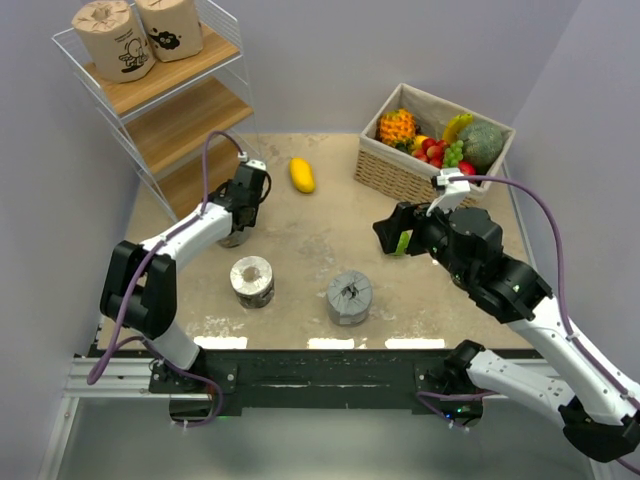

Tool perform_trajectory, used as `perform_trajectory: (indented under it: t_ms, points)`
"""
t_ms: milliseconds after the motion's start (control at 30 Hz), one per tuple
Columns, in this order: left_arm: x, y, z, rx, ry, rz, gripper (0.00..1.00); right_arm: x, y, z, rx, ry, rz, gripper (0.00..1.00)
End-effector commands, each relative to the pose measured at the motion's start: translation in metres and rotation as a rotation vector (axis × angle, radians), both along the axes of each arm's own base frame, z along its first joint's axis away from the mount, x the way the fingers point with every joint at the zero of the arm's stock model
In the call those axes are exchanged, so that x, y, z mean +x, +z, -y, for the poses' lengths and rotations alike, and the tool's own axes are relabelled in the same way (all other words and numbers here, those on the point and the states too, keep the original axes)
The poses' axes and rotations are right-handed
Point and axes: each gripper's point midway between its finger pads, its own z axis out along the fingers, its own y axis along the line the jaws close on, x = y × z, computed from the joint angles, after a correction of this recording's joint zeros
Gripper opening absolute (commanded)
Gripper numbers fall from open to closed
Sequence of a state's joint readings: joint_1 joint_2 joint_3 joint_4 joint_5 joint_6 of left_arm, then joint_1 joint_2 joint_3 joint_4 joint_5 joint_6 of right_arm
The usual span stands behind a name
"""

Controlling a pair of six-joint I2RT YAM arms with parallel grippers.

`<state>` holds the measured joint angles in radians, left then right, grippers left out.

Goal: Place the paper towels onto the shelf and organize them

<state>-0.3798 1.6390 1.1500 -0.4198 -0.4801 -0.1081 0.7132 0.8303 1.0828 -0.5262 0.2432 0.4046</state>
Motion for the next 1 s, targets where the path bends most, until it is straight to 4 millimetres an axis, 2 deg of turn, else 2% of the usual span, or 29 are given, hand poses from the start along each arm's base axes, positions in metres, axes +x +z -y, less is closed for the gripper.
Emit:
perform_trajectory:
  t_ms: [0, 233, 367, 467, 500, 567, 600, 767, 800, 867, 967]
  points:
    - [-0.007, 0.005, -0.007, 0.009, 0.012, 0.004, 0.42, -0.002, 0.029, -0.003, 0.063, 0.013, 0.051, 0.88]
    - [-0.008, 0.025, -0.005, -0.010, 0.011, 0.027, 0.40, -0.003, 0.036, 0.000, 0.069, 0.008, 0.057, 0.88]
    - [-0.007, 0.044, -0.001, -0.009, -0.007, 0.057, 0.39, -0.002, 0.037, 0.008, 0.068, -0.036, 0.062, 0.87]
    - [-0.002, 0.067, 0.006, 0.021, -0.014, 0.100, 0.39, 0.001, 0.035, 0.011, 0.054, -0.060, 0.060, 0.87]
    - [0.000, 0.084, 0.009, 0.042, -0.011, 0.124, 0.39, 0.002, 0.038, 0.010, 0.053, -0.057, 0.063, 0.87]
    - [0.002, 0.100, 0.013, 0.068, -0.022, 0.146, 0.38, 0.003, 0.041, 0.008, 0.050, -0.048, 0.067, 0.87]
    - [0.004, 0.115, 0.018, 0.081, -0.022, 0.177, 0.38, 0.003, 0.043, 0.008, 0.050, -0.045, 0.069, 0.87]
    - [0.007, 0.162, 0.034, 0.133, -0.096, 0.257, 0.37, 0.006, 0.049, 0.007, 0.047, -0.052, 0.079, 0.87]
    - [0.009, 0.178, 0.038, 0.148, -0.098, 0.294, 0.37, 0.007, 0.049, 0.008, 0.047, -0.058, 0.081, 0.87]
    - [0.013, 0.194, 0.043, 0.176, -0.128, 0.318, 0.37, 0.008, 0.053, 0.006, 0.051, -0.058, 0.086, 0.87]
    - [0.020, 0.233, 0.046, 0.183, -0.155, 0.399, 0.37, 0.009, 0.057, 0.003, 0.056, -0.048, 0.087, 0.87]
